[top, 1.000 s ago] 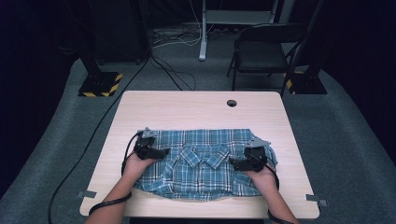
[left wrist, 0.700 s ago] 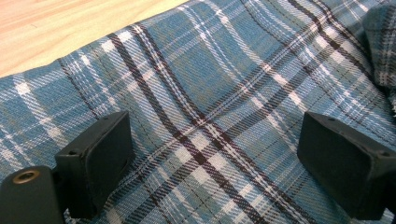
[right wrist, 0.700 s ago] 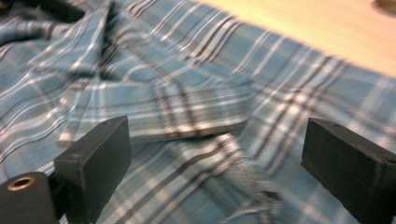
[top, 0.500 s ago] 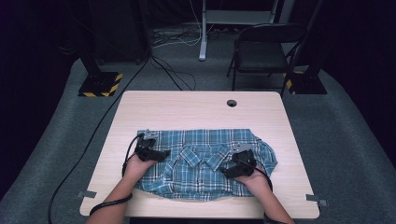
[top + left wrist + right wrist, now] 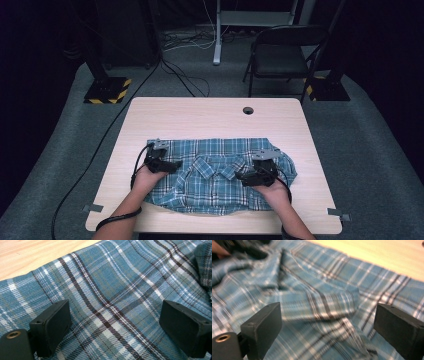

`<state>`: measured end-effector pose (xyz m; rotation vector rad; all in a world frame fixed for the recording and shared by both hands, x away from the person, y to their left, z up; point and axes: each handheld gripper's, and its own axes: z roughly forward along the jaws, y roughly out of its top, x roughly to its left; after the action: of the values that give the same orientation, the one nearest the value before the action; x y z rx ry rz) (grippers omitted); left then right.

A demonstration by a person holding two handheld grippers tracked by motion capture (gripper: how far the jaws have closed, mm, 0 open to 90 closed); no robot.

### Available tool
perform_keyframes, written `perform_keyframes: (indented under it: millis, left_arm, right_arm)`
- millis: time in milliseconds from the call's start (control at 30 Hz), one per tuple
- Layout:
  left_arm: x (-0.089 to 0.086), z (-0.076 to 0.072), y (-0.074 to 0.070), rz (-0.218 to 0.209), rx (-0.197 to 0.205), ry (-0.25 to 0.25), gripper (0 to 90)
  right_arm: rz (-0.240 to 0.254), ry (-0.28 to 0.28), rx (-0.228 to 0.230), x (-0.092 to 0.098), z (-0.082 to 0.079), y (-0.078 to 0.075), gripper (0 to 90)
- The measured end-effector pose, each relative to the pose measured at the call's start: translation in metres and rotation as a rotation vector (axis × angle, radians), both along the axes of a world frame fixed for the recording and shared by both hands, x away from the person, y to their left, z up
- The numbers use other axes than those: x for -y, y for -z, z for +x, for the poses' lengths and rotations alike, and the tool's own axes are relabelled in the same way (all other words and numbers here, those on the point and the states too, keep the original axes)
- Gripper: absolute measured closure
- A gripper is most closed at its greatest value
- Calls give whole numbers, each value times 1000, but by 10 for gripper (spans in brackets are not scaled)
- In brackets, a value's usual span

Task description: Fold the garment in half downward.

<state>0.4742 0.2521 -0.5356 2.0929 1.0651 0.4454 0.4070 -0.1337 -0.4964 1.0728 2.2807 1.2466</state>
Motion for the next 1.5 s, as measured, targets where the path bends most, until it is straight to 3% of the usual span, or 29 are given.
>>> perform_keyframes:
  millis: [100, 300, 567, 933, 1067, 1167, 1267, 1333, 1400, 1500]
  left_arm:
    - [0, 0, 0, 0, 1, -1, 97]
    - [0, 0, 0, -3, 3, -2, 97]
    - [0, -1, 0, -1, 2, -8, 96]
    - [0, -4, -8, -4, -9, 13, 101]
    - [1, -4, -4, -6, -29, 24, 103]
    - [3, -5, -3, 5, -20, 21, 97]
    - [2, -8, -7, 11, -1, 26, 103]
    - [0, -12, -12, 7, 15, 30, 105]
    - [-2, -15, -16, 0, 24, 29, 105]
    - [-4, -20, -18, 3, 33, 29, 105]
  right_arm:
    - [-4, -21, -16, -6, 0, 5, 69]
    - [-161, -51, -65, -24, 4, 28, 59]
    - [-111, -52, -122, -19, 9, 35, 53]
    - [-106, -58, -123, -18, 10, 36, 54]
    - [-108, -59, -126, -16, 10, 35, 55]
    - [-120, -60, -127, -16, 11, 34, 60]
    - [-162, -63, -86, -17, 8, 25, 87]
    - [-175, -59, -9, -17, 3, 11, 87]
    - [-126, -21, 68, -15, -1, -4, 86]
    - [-24, -3, 86, -16, -3, -16, 85]
